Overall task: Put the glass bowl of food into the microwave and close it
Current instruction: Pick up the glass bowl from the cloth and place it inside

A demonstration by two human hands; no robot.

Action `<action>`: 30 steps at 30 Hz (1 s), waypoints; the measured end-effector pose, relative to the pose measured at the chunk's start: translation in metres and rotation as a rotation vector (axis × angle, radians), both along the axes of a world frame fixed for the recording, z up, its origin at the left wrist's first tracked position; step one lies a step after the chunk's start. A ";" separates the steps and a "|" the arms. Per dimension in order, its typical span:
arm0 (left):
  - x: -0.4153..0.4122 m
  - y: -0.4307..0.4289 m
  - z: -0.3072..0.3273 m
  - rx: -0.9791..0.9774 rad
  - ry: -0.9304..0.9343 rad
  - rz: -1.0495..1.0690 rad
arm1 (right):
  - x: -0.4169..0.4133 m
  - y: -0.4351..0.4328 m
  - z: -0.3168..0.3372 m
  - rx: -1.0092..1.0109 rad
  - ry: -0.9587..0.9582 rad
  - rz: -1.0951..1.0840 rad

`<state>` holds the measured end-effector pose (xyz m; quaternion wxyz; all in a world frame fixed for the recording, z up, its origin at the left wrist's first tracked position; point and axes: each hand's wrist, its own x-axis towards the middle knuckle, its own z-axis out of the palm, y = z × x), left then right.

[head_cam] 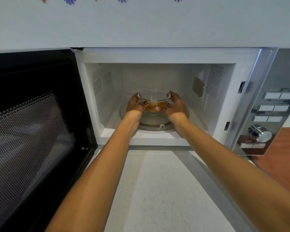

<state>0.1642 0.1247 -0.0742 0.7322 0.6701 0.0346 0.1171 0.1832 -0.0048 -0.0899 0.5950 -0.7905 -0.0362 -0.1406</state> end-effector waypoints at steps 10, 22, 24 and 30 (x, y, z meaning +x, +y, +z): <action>0.012 0.004 -0.006 -0.001 0.026 -0.012 | 0.012 0.002 -0.002 0.059 0.045 -0.035; 0.026 0.018 -0.008 -0.340 0.108 0.000 | 0.011 -0.002 0.013 0.382 0.257 -0.013; 0.026 0.017 -0.005 -0.369 0.108 -0.050 | 0.011 -0.001 0.017 0.582 0.251 0.084; 0.021 0.007 0.003 -0.401 0.066 -0.124 | 0.011 0.003 0.018 0.569 0.242 0.143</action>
